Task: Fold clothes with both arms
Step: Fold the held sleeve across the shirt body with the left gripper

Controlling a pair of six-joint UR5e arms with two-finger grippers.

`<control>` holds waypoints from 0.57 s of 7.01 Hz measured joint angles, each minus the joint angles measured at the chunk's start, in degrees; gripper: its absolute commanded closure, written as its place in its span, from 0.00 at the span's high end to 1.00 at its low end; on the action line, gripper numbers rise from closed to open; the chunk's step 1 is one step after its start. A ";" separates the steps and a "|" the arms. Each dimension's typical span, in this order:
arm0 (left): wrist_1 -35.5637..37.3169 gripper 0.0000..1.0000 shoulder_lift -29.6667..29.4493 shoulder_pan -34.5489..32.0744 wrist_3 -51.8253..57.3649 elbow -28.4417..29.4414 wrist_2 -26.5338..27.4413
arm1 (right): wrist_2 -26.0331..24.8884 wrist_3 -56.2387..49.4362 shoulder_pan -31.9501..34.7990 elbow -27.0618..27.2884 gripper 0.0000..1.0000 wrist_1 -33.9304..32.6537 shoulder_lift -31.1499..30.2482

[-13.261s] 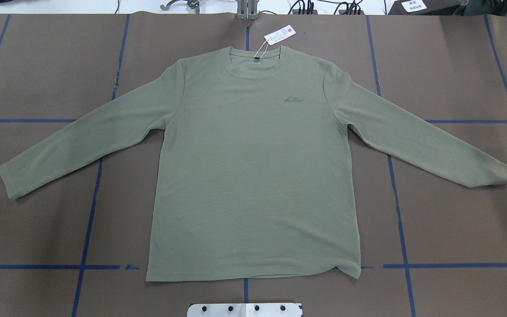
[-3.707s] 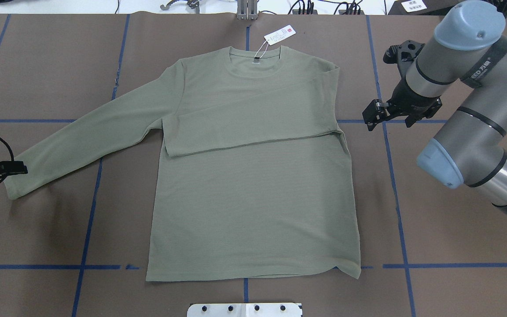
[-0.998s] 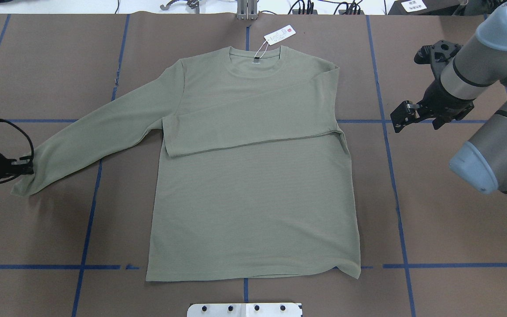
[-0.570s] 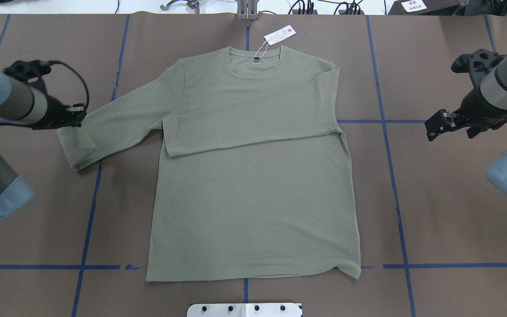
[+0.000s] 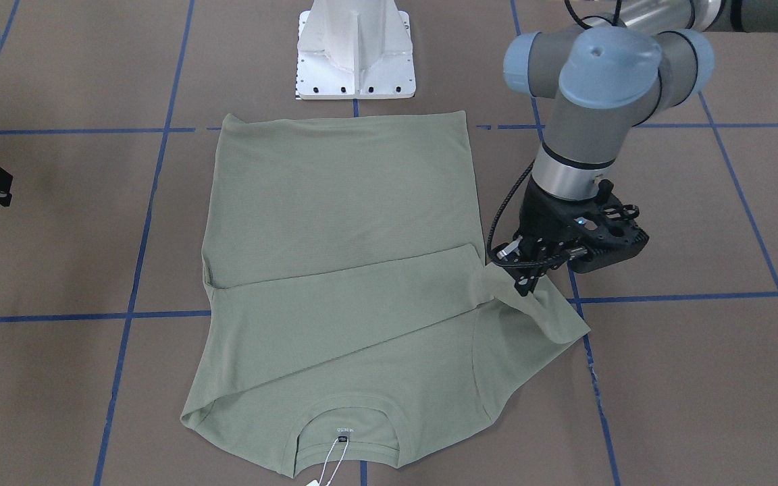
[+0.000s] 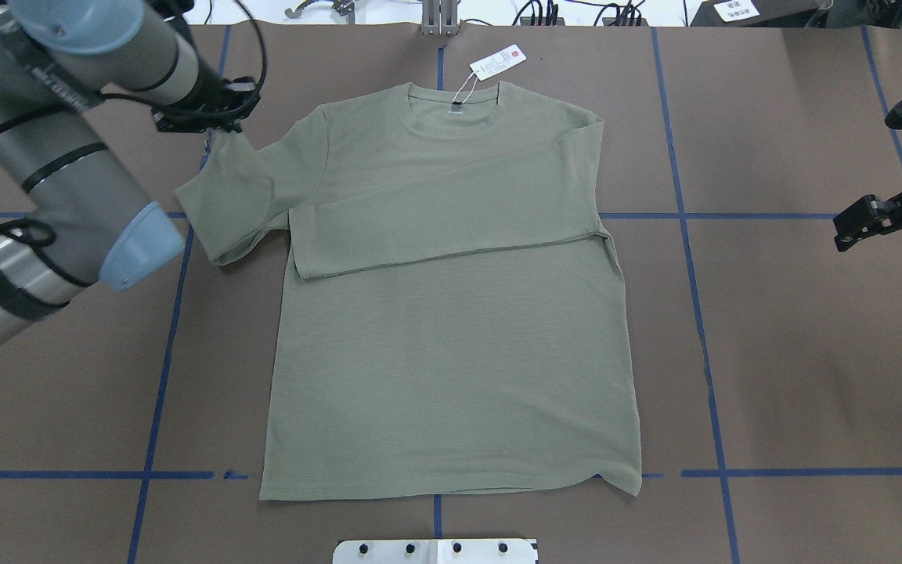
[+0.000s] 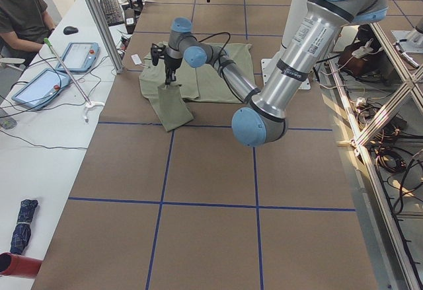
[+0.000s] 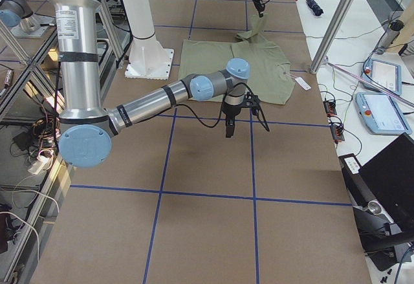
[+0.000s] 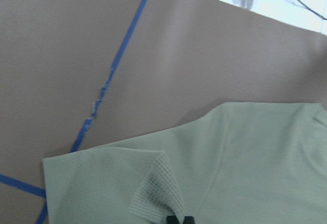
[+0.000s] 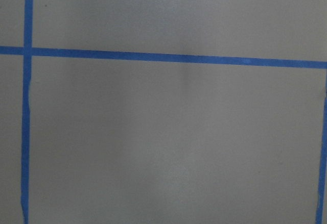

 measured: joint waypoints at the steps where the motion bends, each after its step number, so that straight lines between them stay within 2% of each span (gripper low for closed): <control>1: 0.25 0.00 -7.07 2.21 -4.16 4.43 -0.26 | 0.90 -0.35 0.57 -0.34 1.00 -0.01 -0.19; 2: 0.26 0.00 -12.62 5.65 -9.30 7.73 -0.35 | 1.59 -0.47 0.98 -0.81 1.00 0.01 -0.07; 4: -0.38 0.00 -18.74 12.72 -17.61 10.31 -0.01 | 2.06 -0.52 1.32 -1.75 1.00 0.07 0.46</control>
